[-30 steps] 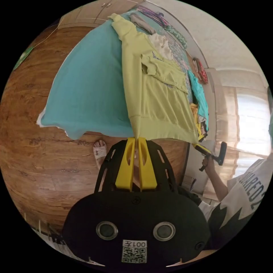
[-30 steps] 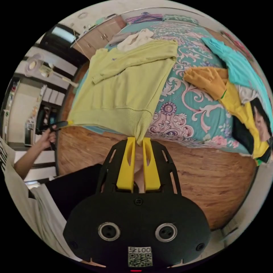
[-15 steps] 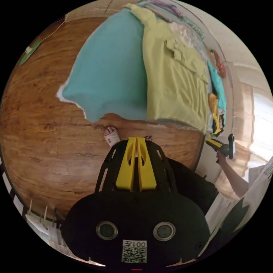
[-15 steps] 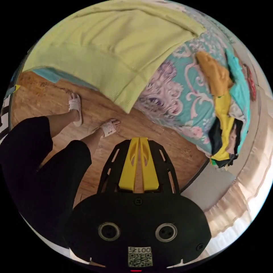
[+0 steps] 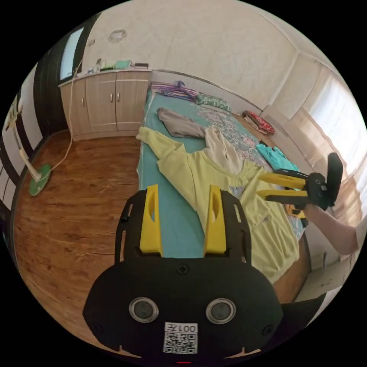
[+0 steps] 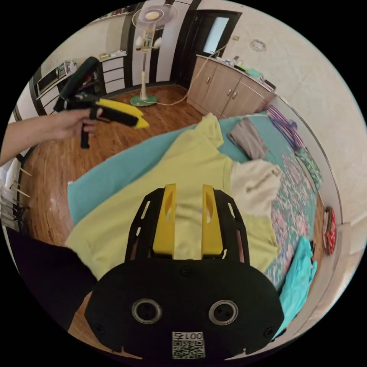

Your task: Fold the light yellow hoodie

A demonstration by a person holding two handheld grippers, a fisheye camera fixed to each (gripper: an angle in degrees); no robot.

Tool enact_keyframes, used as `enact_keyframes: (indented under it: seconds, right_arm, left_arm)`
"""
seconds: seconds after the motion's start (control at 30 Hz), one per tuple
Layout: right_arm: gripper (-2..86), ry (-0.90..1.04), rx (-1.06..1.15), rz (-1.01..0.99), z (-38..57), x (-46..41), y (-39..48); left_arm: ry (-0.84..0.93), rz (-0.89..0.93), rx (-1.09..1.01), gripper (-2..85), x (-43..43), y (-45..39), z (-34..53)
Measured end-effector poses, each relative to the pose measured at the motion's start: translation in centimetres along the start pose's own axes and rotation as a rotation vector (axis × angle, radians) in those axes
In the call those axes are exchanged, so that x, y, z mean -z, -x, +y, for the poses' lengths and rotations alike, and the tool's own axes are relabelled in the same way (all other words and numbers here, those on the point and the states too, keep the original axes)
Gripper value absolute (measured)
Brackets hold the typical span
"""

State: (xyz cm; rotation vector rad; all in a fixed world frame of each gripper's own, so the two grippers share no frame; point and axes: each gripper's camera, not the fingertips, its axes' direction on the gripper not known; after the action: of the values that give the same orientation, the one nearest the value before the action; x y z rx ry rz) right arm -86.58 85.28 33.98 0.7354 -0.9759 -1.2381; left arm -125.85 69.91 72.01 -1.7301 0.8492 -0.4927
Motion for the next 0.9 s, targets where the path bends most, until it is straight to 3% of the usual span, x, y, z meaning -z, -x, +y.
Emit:
enact_keyframes:
  seconds: [0.23,0.33,0.47,0.6,0.73,0.77,0.9]
  right_arm:
    - [15.1,0.102,-0.048,-0.136,-8.6,-19.2,-6.2]
    - [15.3,0.095,-0.157,-0.234,-10.1,-25.2,-10.0]
    - [14.8,0.114,-0.293,-0.205,-11.1,-32.7,-15.5]
    - [13.9,0.158,-0.386,-0.174,-9.6,-38.3,-21.0]
    - [9.7,0.279,-0.416,-0.325,-6.3,-45.3,-23.9]
    - [7.3,0.25,-0.42,-0.277,-5.4,-45.6,-23.8]
    - [2.5,0.142,-0.452,-0.421,-3.0,-45.8,-22.8]
  left_arm:
    - [0.337,0.107,0.01,6.5,3.7,0.1,0.7]
    - [0.375,0.137,0.061,6.1,7.8,0.3,2.3]
    - [0.443,0.133,0.074,5.7,13.2,1.0,4.6]
    - [0.494,0.169,-0.021,4.0,17.2,1.8,5.6]
    - [0.522,0.322,-0.106,3.1,19.6,4.7,5.3]
    - [0.529,0.36,-0.111,3.1,20.2,6.0,4.8]
    - [0.515,0.387,-0.128,4.5,22.6,10.6,2.2]
